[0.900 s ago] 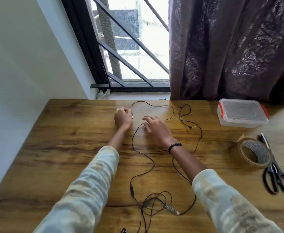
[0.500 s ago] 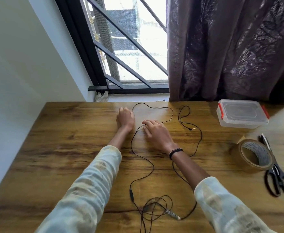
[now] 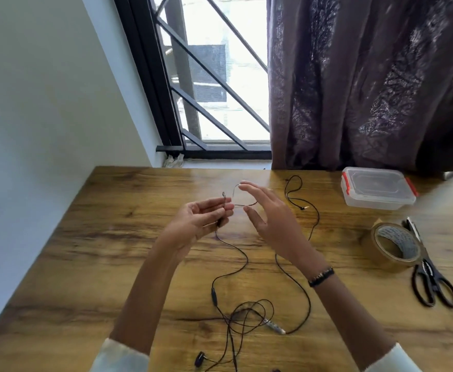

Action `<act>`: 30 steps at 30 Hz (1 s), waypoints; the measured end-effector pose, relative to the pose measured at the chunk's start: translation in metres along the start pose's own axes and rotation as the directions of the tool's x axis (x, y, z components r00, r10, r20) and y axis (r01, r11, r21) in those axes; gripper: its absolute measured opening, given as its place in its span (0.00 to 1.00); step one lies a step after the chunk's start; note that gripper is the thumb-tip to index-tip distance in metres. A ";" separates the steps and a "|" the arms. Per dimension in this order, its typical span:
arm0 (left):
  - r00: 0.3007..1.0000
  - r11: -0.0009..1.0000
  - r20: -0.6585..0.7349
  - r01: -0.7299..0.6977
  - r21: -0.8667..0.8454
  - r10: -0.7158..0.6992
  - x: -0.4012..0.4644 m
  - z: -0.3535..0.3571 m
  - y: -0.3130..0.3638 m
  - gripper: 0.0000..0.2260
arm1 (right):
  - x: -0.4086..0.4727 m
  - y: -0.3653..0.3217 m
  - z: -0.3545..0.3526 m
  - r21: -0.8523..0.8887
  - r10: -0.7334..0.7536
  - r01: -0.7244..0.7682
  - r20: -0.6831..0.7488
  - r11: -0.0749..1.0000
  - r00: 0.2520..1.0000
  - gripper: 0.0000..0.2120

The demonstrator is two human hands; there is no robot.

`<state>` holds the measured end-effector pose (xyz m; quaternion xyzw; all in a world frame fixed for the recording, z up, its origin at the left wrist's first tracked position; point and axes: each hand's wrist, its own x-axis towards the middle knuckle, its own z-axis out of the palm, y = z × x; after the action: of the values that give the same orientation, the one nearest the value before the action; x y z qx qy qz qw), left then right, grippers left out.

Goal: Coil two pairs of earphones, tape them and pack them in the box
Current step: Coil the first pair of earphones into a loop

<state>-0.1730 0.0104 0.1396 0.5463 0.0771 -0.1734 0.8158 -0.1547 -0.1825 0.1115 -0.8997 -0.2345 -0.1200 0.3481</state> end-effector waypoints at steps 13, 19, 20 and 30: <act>0.941 0.979 0.328 -0.138 0.151 0.082 -0.090 0.035 0.032 0.16 | -0.022 -0.060 -0.054 0.176 -0.296 0.307 -0.086 0.935 0.951 0.15; 0.942 0.934 0.308 -0.226 0.276 0.137 -0.097 0.046 0.040 0.12 | -0.015 -0.071 -0.078 0.003 -0.416 0.416 -0.029 0.909 0.909 0.16; 0.937 0.928 0.322 -0.235 0.290 0.137 -0.097 0.048 0.040 0.12 | -0.014 -0.073 -0.082 -0.007 -0.437 0.437 -0.019 0.899 0.899 0.16; 0.840 0.974 0.521 -0.218 0.068 0.152 -0.101 0.066 0.043 0.16 | -0.008 -0.078 -0.096 0.112 -0.422 0.428 -0.068 0.897 0.904 0.23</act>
<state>-0.2556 -0.0158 0.2345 0.5349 -0.2069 -0.2372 0.7841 -0.2062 -0.2001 0.2231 -0.8005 -0.4249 -0.1972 0.3739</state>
